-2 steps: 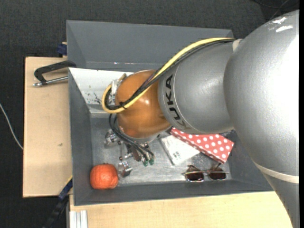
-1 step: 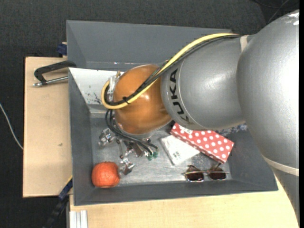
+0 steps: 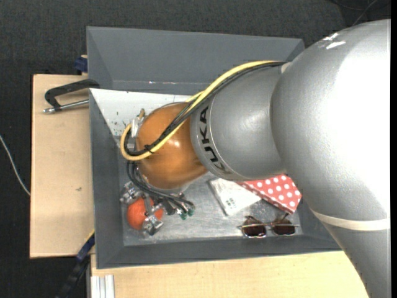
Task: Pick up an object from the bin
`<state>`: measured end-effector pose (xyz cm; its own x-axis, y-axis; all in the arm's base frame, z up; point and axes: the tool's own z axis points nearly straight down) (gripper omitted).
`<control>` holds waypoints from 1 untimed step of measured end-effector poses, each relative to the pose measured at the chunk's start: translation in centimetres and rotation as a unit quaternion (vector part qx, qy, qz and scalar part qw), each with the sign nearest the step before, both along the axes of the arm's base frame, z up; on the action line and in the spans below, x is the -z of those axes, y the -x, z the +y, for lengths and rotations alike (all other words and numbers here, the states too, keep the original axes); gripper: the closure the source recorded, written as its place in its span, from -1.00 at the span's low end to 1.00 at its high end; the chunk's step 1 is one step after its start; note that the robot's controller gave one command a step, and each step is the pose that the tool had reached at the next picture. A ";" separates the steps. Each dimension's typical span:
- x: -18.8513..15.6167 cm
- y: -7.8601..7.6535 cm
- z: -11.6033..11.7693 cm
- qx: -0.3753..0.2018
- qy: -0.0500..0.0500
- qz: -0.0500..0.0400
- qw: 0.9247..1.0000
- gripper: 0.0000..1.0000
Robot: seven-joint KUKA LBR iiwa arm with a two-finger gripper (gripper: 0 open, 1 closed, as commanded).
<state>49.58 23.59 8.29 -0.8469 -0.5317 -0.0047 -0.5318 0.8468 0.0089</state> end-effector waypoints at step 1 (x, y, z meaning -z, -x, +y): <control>-2.4 0.1 -0.4 0.005 0.003 0.000 1.000 1.00</control>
Offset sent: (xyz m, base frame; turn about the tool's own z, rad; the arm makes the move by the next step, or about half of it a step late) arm 0.0031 -0.0035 0.0710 0.0212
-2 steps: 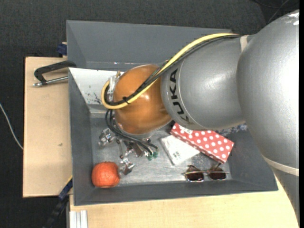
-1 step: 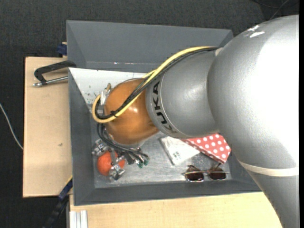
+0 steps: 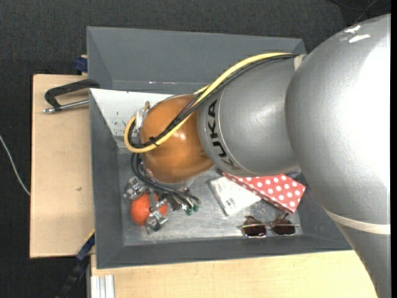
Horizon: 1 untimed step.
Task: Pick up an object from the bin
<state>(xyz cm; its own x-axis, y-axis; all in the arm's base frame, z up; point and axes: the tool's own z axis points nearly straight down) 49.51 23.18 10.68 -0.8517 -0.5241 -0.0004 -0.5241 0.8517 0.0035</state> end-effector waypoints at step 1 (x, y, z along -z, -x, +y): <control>-5.1 -0.6 0.3 0.006 -0.001 -0.005 1.000 1.00</control>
Offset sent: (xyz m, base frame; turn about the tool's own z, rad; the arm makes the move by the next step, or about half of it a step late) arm 0.0022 -0.0111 0.0907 -0.0119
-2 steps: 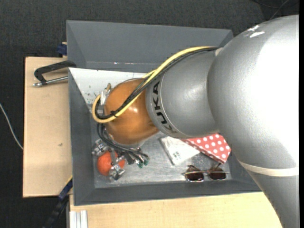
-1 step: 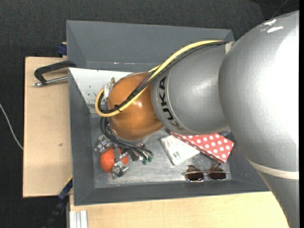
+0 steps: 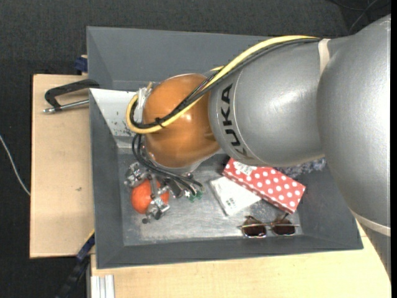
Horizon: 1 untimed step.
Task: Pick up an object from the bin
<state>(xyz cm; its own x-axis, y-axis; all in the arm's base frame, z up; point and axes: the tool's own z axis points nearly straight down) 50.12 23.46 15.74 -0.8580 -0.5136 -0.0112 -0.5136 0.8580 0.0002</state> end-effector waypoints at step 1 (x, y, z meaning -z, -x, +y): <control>-3.5 0.3 -1.1 -0.011 0.001 0.003 1.000 1.00</control>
Offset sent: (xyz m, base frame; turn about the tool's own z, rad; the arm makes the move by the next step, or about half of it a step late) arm 0.0001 -0.0086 -0.0114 -0.0104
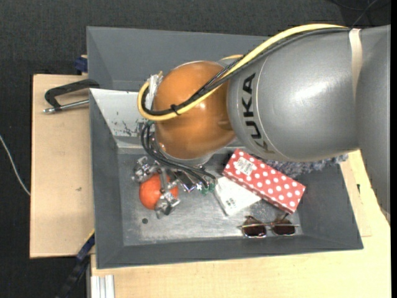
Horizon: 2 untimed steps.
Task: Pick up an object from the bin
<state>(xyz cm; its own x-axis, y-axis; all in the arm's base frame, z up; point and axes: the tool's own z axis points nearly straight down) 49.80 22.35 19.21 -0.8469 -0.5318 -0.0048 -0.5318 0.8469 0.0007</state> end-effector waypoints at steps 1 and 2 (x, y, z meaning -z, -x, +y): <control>1.4 -0.2 0.2 0.012 0.003 0.007 1.000 1.00; -6.7 -1.0 0.5 0.027 0.000 0.001 1.000 1.00</control>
Offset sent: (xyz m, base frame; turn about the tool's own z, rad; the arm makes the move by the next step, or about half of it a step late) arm 0.0117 0.0044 0.0815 0.0626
